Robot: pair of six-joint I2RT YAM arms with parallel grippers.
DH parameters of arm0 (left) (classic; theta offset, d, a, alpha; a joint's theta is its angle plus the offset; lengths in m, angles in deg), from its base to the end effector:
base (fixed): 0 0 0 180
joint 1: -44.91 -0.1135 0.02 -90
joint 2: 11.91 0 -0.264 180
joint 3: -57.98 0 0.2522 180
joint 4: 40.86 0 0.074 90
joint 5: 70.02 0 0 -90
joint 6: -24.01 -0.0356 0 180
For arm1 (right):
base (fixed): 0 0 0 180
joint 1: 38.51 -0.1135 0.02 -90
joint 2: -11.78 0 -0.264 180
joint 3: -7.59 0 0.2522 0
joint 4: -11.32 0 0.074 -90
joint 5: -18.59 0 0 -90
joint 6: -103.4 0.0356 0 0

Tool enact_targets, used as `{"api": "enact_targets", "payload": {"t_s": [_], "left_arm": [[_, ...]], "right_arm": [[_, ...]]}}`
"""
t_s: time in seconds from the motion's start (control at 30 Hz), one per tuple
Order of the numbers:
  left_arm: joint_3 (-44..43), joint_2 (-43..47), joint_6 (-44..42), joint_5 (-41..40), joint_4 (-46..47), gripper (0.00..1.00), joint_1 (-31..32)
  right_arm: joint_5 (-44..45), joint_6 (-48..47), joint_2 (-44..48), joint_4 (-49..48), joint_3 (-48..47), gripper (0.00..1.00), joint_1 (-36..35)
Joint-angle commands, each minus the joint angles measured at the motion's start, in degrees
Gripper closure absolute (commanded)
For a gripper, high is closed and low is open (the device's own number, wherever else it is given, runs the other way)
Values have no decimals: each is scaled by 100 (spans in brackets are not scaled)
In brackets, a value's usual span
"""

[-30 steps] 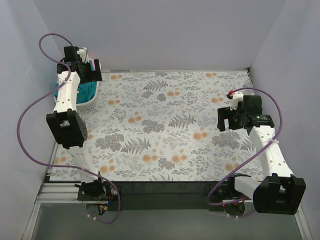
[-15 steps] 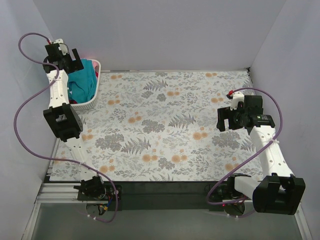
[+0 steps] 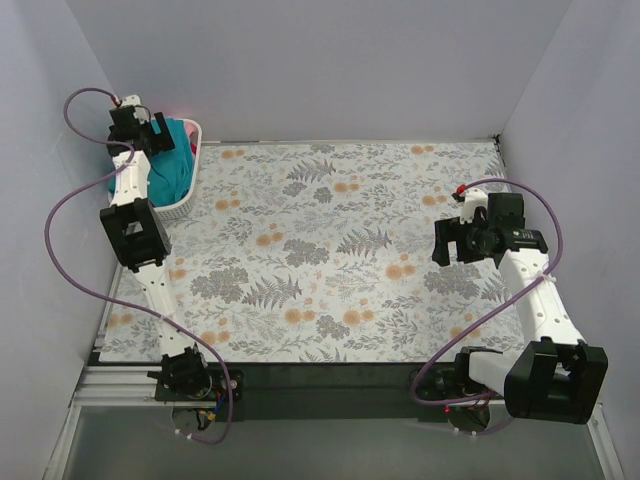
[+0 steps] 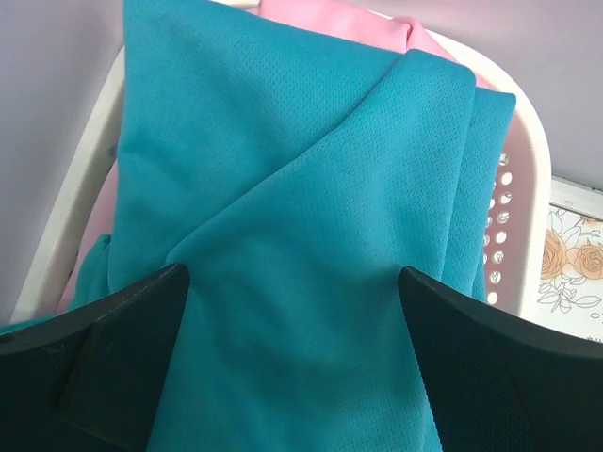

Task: Fold and stack the t-shirts
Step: Grab the tshirt from the pile

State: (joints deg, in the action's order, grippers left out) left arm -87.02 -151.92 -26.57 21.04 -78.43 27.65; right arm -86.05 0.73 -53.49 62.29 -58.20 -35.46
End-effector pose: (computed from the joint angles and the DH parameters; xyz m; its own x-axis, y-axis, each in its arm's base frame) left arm 0.5406 0.1673 0.2461 -0.2183 -0.7327 -0.6446 -0.5442 0.6397 -0.5428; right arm 0.2310 -0.0033 0.2720 -0.7273 -0.1738 -0.6640 -0.2755 0.9600 0.0505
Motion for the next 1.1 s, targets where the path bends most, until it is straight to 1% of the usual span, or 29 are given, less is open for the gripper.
{"api": "enact_targets", "payload": {"t_s": [0.0,0.1,0.13,0.2,0.23,0.27,0.33,0.37,0.43,0.47,0.5,0.53,0.57,0.73,0.83,0.93,1.03,1.07], "left_arm": [[-174,131,-13,184,667,7,-6],[-147,26,30,254,887,11,3],[-182,0,39,350,922,19,3],[-209,-62,66,412,957,27,12],[-226,-71,136,430,992,34,12],[-253,-80,162,439,1010,47,12],[-262,-62,198,517,1071,62,12],[-270,-53,215,562,1089,74,3],[-314,-62,242,562,1142,84,12],[-349,-53,233,579,1151,91,12],[-367,-62,233,588,1151,94,12],[-385,-62,233,580,1151,99,12],[-385,-53,216,597,1151,100,12],[-437,78,303,597,1194,100,12],[-490,359,478,816,1300,100,3],[-639,710,646,1115,1300,100,12],[-596,1202,838,1588,1292,100,20],[-517,1499,900,1642,1300,100,47]], "right_arm": [[-101,-87,-29,-109,9,2,55],[-92,-78,-73,-109,17,2,55],[-101,-78,-82,-109,26,2,64],[-110,-87,-125,-100,26,2,64],[-119,-78,-143,-100,18,2,64],[-110,-78,-161,-109,17,2,64],[-119,-87,-205,-109,9,2,64],[-127,-87,-222,-109,9,2,64],[-154,-87,-257,-100,9,2,73],[-154,-87,-266,-100,-9,2,73],[-154,-87,-275,-100,0,2,73],[-154,-87,-275,-100,0,2,73],[-145,-87,-266,-109,0,2,73],[-145,-96,-223,-100,26,2,73],[-171,-96,-196,-100,35,2,73],[-207,-96,-196,-100,9,2,73],[-268,-61,-152,-100,-18,2,91],[-312,-69,-117,-100,-9,2,108]]}}
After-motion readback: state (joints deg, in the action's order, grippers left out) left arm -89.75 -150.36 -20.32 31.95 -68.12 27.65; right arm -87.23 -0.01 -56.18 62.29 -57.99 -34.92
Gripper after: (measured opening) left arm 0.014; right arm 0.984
